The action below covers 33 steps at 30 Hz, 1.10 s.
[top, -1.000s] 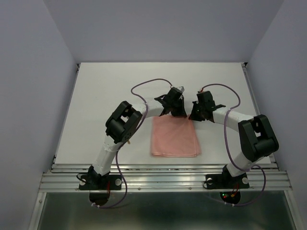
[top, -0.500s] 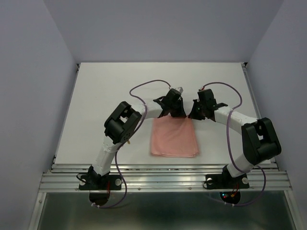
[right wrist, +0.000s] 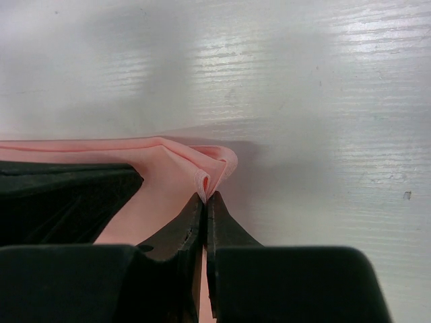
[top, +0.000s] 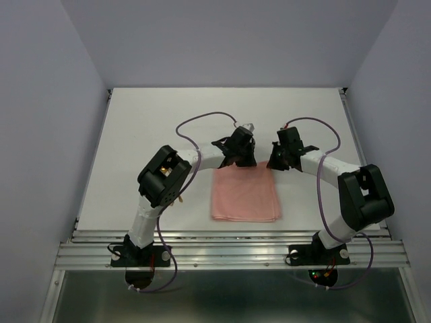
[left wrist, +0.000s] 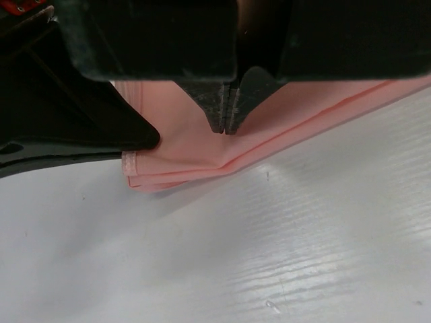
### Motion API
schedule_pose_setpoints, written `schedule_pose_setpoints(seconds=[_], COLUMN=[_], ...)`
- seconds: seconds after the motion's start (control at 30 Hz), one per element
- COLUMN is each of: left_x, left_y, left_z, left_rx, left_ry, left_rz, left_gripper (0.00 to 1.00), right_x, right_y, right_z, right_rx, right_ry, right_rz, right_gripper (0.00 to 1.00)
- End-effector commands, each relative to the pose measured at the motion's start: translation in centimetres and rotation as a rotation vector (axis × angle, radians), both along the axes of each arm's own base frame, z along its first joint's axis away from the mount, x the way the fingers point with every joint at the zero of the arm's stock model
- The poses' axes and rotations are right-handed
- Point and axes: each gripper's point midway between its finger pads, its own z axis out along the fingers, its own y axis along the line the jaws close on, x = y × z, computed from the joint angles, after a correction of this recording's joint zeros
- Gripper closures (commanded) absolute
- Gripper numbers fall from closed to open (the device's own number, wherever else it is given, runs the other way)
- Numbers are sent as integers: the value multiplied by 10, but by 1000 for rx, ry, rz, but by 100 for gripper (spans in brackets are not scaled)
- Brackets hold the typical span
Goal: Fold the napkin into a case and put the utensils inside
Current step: Pick up the lower triangle-folded napkin from the center of the board.
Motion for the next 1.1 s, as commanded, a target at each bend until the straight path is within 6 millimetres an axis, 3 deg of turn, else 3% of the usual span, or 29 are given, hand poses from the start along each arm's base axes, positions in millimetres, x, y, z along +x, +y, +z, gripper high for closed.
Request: schedule_pose_setpoints(seconds=[0.0, 0.13, 0.47, 0.63, 0.9, 1.07], left_x=[-10, -11, -9, -10, -13, -14], left_y=[-9, -13, -10, -12, -12, -11], left_z=[12, -13, -45, -50, -52, -53], left_rx=[-13, 13, 59, 56, 50, 48], left_ry=[-25, 13, 46, 54, 61, 62], left_rz=[-48, -61, -42, -48, -54, -53], left_gripper=[100, 100, 100, 100, 100, 100], right_x=[11, 12, 6, 5, 19, 26], right_y=[3, 4, 19, 30, 40, 57], right_z=[2, 6, 19, 24, 28, 28], right_rx=[-5, 4, 91, 139, 194, 234], right_ry=[-37, -45, -41, -36, -31, -23], right_rz=[2, 3, 39, 42, -33, -68], right_gripper=[99, 99, 99, 99, 99, 99])
